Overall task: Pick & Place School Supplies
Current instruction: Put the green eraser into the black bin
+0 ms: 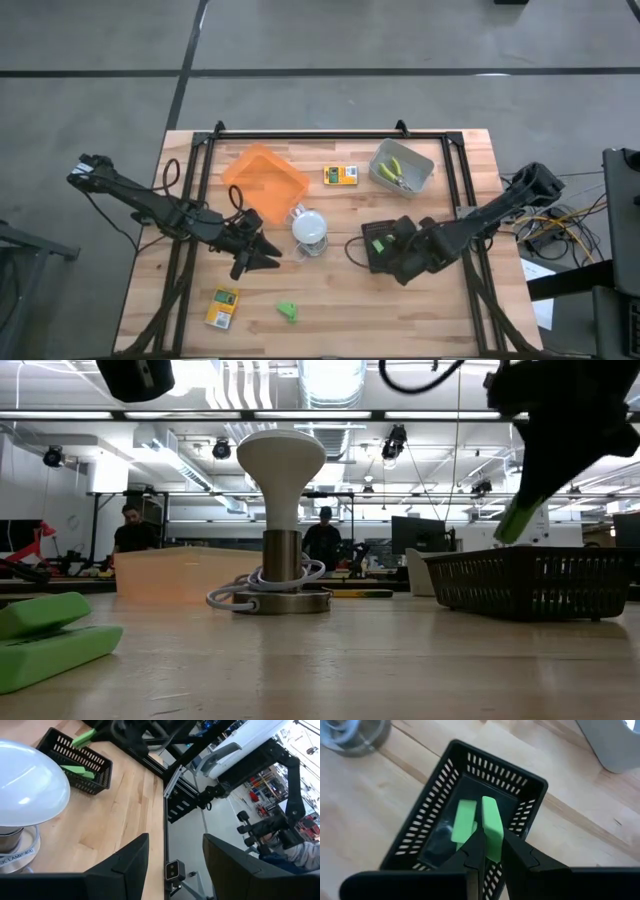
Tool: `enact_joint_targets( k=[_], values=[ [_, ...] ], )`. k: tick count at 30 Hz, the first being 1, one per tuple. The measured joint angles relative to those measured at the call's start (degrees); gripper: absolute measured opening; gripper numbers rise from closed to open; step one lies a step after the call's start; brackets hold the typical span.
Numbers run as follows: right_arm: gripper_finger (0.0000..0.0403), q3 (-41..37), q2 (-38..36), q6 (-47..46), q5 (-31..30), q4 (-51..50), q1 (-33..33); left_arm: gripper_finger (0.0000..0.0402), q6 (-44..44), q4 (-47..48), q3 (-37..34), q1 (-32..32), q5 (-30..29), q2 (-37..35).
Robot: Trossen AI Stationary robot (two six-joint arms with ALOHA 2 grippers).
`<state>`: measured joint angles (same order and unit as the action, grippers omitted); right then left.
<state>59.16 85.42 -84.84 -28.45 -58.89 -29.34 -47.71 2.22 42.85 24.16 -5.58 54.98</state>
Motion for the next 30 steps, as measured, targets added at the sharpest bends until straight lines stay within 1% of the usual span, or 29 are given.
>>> enact_joint_targets(
  k=[3,7,15,18,24,30],
  values=[
    [0.0048,-0.2,2.64,0.02,-0.09,1.25,0.0,0.0191,-0.01,0.0,0.0,0.0,-0.16,0.0],
    [0.0051,-0.42,5.46,0.04,-1.93,1.35,0.0,0.0191,-0.01,0.0,0.0,-0.02,-0.39,0.0],
    [0.0053,-0.54,7.56,0.18,-2.81,2.31,0.04,0.0191,-0.03,-0.02,0.0,-0.02,-0.38,0.0],
    [0.0051,-0.56,8.19,2.04,-3.08,3.34,0.04,0.0191,-0.03,-0.02,0.0,-0.07,-0.52,0.0],
    [0.0033,-1.5,8.49,12.58,-4.61,10.23,0.28,0.0191,0.83,-0.04,0.0,-0.06,-0.55,0.0],
    [0.0027,-2.6,8.36,21.91,-4.74,11.38,1.81,0.0191,1.04,-0.04,0.0,-0.04,-0.55,0.0]
  ],
)
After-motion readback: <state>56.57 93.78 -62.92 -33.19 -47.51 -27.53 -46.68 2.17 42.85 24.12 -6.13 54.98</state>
